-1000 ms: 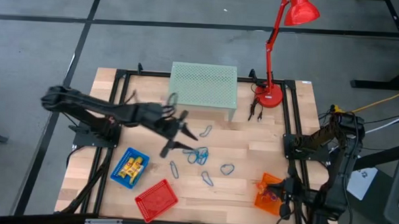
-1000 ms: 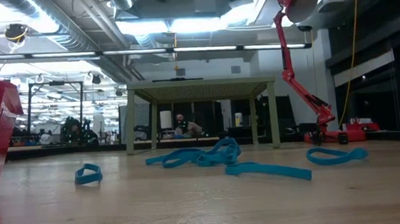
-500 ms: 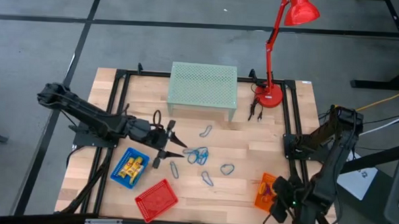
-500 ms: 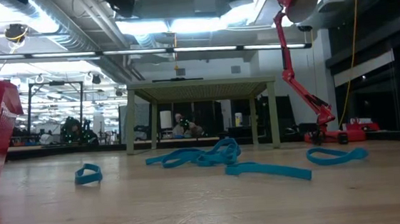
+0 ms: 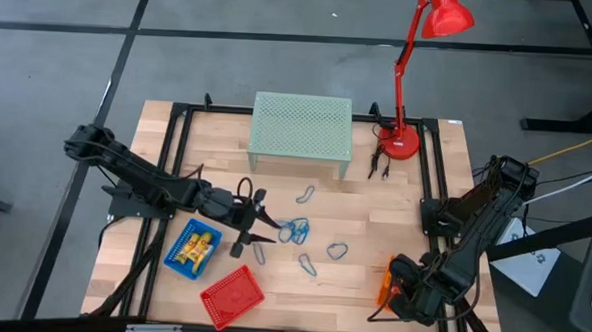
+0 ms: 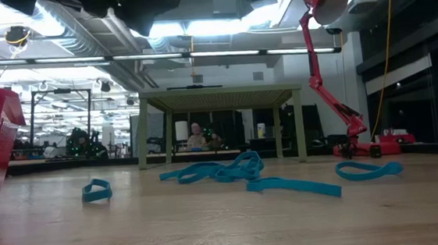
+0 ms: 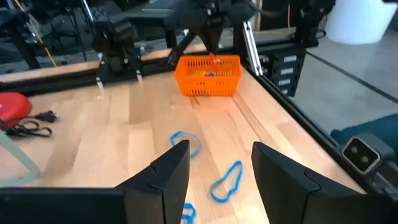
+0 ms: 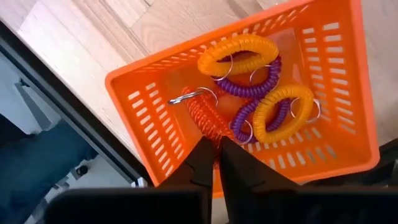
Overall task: Pick & Place Office Desk Supplies
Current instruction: Put the orange spring keychain into the orange bin, then put the blue rubber band into the red bin
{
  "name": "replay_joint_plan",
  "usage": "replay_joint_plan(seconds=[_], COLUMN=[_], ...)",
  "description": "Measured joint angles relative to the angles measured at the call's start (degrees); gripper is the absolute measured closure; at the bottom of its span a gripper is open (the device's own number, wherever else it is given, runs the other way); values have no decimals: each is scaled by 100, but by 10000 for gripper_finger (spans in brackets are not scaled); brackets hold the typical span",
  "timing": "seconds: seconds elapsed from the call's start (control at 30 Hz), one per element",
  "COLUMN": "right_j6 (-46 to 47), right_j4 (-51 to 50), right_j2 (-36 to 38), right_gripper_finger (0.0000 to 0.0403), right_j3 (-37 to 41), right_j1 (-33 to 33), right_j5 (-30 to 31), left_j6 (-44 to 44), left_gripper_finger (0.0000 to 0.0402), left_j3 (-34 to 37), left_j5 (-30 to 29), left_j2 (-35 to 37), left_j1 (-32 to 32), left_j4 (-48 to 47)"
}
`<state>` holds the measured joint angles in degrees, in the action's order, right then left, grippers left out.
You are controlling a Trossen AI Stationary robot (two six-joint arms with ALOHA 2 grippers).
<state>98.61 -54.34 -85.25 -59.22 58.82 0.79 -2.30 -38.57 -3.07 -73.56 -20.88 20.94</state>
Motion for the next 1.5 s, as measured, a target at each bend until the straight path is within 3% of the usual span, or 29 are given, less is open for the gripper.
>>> replay_joint_plan(seconds=[0.37, 0.53, 0.93, 1.23, 1.5], right_j6=[-49, -261, -1795, -2493, -2625], right_j4=[-27, -5, 961, 1000, 998], right_j2=[0, 0, 0, 0, 0], right_gripper_finger=[256, 219, 209, 208, 208], right_j3=[0, 0, 0, 0, 0], right_j1=[-24, -9, 62, 62, 53], right_j5=[-19, 239, 3300, 4255, 4471], left_j6=[107, 511, 1587, 2120, 1929], left_gripper_finger=[233, 233, 233, 233, 233], left_j3=[-2, -2, -2, -7, -7], left_j5=[-46, -294, -318, -24, -38], left_j2=[-72, -72, -105, -554, -1108], left_j1=[-14, -16, -99, -470, -447], left_j4=[33, -422, -2430, -2853, -3051])
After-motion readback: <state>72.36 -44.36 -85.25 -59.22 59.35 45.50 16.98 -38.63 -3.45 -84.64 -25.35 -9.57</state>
